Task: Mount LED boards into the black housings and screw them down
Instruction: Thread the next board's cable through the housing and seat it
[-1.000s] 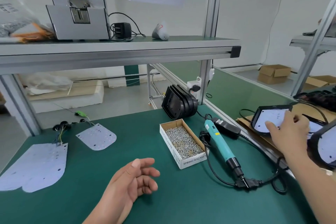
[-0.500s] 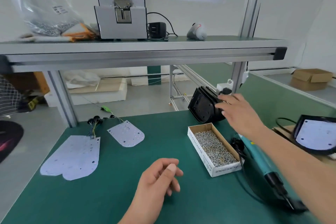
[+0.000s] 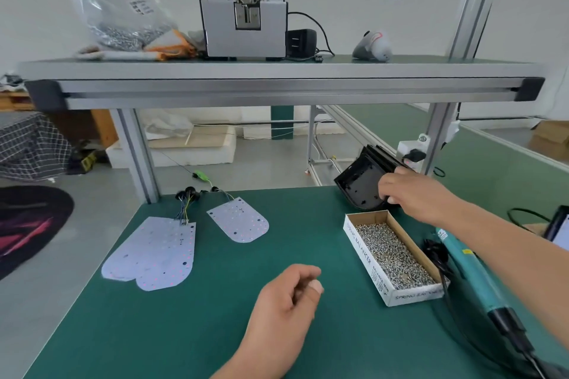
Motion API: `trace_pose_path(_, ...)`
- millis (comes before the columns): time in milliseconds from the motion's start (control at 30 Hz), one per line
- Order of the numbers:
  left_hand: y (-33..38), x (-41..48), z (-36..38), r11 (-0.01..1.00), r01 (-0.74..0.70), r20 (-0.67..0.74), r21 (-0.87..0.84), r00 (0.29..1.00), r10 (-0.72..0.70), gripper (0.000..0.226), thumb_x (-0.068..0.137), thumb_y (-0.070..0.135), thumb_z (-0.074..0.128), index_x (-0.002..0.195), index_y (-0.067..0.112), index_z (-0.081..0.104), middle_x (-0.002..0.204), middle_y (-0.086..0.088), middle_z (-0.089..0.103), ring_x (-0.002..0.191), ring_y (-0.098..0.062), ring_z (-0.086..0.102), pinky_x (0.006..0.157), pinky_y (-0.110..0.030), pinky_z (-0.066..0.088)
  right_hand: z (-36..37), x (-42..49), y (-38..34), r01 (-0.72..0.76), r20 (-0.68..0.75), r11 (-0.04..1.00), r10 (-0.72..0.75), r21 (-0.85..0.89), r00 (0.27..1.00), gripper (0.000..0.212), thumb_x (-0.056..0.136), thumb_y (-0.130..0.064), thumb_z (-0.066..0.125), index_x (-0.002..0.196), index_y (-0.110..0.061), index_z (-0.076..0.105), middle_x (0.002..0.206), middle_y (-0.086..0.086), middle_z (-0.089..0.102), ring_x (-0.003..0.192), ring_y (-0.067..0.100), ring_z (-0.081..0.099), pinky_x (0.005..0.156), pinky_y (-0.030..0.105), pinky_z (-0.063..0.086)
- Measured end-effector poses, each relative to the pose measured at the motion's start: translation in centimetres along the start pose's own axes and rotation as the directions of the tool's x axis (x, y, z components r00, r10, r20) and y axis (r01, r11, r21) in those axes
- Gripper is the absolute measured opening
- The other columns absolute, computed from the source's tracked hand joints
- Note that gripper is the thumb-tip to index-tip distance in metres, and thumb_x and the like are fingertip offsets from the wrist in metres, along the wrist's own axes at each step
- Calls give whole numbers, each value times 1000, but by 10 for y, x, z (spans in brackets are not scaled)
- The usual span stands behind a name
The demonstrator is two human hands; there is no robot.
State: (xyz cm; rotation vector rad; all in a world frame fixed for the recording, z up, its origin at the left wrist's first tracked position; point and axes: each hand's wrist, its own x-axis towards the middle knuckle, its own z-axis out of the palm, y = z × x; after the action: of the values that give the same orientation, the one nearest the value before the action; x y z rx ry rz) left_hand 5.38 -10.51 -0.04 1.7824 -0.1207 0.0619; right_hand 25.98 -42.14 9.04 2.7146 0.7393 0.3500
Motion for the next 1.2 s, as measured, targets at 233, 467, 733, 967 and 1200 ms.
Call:
trace_pose_path(233, 6, -2, -2, 999, 0, -42, -32, 999, -2, 17, 93, 44, 61, 106, 48, 71, 94, -1, 75, 72, -6, 65, 69, -15, 50, -5, -1, -17, 37, -235, 949, 40, 312, 971, 14, 97, -3, 67, 107, -12, 72, 107, -1, 69, 99, 25, 56, 87, 46, 50)
trace_pose_path(467, 4, 11, -25, 960, -27, -192, 280, 978, 83, 24, 104, 34, 60, 127, 39, 66, 115, 30, 68, 111, 8, 61, 94, -17, 49, -18, -36, -82, 119, -333, 883, 44, 454, 942, 10, 100, -21, 62, 107, -22, 70, 106, -18, 61, 100, 6, 50, 87, 32, 45)
trace_pose_path(733, -17, 35, -64, 636, 73, -134, 768, 990, 49, 61, 110, 39, 42, 166, 20, 26, 177, 7, 15, 162, -14, 10, 129, -35, 19, -43, -119, -175, 338, -334, 847, -205, 410, 920, 20, 86, -14, 85, 99, -23, 72, 102, -13, 66, 88, 14, 62, 69, 31, 55)
trace_pose_path(967, -25, 45, -63, 476, 93, -98, 874, 995, -14, 57, 113, 41, 28, 166, 22, 22, 178, 5, 8, 161, -16, 13, 125, -37, 23, -49, -145, -195, 530, -280, 803, -461, 274, 842, 19, 68, -39, 91, 78, -38, 75, 80, -20, 65, 64, 6, 56, 43, 18, 40)
trace_pose_path(1200, -30, 49, -64, 444, 99, -102, 891, 995, -17, 50, 113, 37, 26, 161, 25, 33, 174, 8, 21, 157, -15, 19, 120, -38, 25, -51, -137, -192, 537, -389, 701, -382, 469, 838, 10, 101, -47, 66, 102, -39, 72, 96, -22, 64, 86, -2, 60, 64, 22, 53)
